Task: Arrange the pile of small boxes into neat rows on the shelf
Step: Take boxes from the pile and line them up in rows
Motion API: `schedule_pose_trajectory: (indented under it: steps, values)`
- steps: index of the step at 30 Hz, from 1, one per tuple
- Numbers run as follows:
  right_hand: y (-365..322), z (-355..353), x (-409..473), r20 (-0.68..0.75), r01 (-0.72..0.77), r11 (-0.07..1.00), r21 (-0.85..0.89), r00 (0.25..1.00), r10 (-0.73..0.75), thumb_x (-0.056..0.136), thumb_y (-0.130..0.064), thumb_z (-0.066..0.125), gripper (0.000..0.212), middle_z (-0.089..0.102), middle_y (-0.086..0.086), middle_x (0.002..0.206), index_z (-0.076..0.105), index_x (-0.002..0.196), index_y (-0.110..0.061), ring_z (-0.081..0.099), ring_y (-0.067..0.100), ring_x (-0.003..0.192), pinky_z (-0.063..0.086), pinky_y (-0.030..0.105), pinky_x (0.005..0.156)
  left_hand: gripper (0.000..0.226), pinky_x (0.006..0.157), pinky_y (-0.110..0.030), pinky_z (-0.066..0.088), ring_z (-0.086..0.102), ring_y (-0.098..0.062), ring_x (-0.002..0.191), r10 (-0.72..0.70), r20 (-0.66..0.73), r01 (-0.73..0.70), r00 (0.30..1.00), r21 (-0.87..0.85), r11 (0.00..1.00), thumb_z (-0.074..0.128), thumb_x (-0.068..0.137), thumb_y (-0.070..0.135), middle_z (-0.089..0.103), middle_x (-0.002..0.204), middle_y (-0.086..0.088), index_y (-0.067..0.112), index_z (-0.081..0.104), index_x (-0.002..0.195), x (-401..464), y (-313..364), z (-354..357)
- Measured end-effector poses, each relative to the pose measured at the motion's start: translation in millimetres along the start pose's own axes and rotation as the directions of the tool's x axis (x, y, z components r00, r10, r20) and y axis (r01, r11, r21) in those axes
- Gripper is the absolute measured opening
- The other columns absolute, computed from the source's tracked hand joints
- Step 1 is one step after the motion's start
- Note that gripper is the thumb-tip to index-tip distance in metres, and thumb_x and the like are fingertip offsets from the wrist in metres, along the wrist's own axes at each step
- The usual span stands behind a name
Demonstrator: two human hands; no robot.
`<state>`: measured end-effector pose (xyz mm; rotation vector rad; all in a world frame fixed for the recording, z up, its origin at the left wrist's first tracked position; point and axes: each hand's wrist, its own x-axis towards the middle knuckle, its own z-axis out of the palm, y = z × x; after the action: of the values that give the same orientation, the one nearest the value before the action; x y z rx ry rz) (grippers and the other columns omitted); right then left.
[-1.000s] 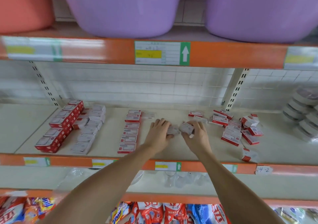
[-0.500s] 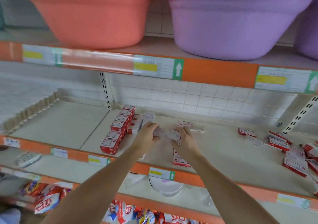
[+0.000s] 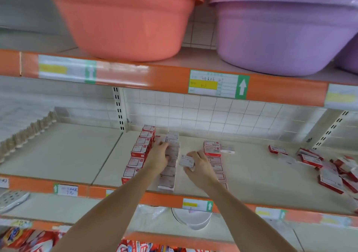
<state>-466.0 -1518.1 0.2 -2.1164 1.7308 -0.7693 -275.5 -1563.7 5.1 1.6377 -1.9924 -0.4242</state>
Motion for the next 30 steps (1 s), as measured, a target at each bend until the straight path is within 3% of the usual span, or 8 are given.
schedule_pose_trajectory:
  steps: [9,16,22,27,30]
  values:
    - [-6,8,0,0.017,-0.022,1.0,0.01,1.0,0.022,0.088,-0.027,0.068,0.048,0.05,-0.002,0.124,0.052,0.132,-0.02,0.05,0.017,0.115,0.045,0.029,0.096,0.05,0.107,-0.04,0.044,0.05,-0.026,0.125,0.022,0.032,-0.023,0.999,0.018,1.0,0.064,0.09,0.014,0.048,0.138,-0.007,0.015,0.049,0.138,12,-6,1]
    - [-14,8,5,-0.171,0.065,0.996,0.057,0.984,-0.054,0.082,-0.025,0.073,0.045,0.054,-0.001,0.115,0.057,0.122,-0.013,0.055,0.015,0.095,0.05,0.03,0.082,0.043,0.105,-0.036,0.045,0.054,-0.025,0.12,0.07,0.021,-0.07,0.997,0.008,0.998,0.063,0.089,0.009,0.053,0.131,-0.008,0.013,0.054,0.131,16,-7,-10]
    - [-23,17,13,-0.003,0.198,0.98,0.014,0.98,-0.198,0.083,-0.026,0.074,0.049,0.048,0.001,0.119,0.057,0.127,-0.013,0.058,0.014,0.087,0.051,0.026,0.078,0.03,0.092,-0.028,0.048,0.054,-0.017,0.101,0.092,-0.009,-0.092,0.996,-0.039,0.995,0.058,0.091,0.002,0.056,0.12,-0.007,0.012,0.059,0.119,19,2,-25]
    - [-27,26,19,0.044,0.131,0.991,-0.013,0.99,-0.131,0.085,-0.029,0.072,0.051,0.043,0.002,0.124,0.053,0.13,-0.015,0.061,0.021,0.092,0.055,0.04,0.083,0.027,0.086,-0.026,0.049,0.059,-0.017,0.098,0.128,-0.013,-0.129,0.992,-0.049,0.99,0.06,0.089,0.002,0.06,0.11,-0.003,0.011,0.062,0.115,18,0,-42]
    - [-28,29,17,0.035,0.095,0.995,-0.035,0.995,-0.093,0.087,-0.031,0.069,0.046,0.043,0.001,0.124,0.051,0.126,-0.015,0.06,0.022,0.088,0.055,0.04,0.078,0.027,0.081,-0.019,0.044,0.053,-0.01,0.089,0.12,-0.027,-0.122,0.992,-0.051,0.991,0.058,0.091,0.001,0.054,0.103,0.003,0.008,0.061,0.117,15,-5,-49]
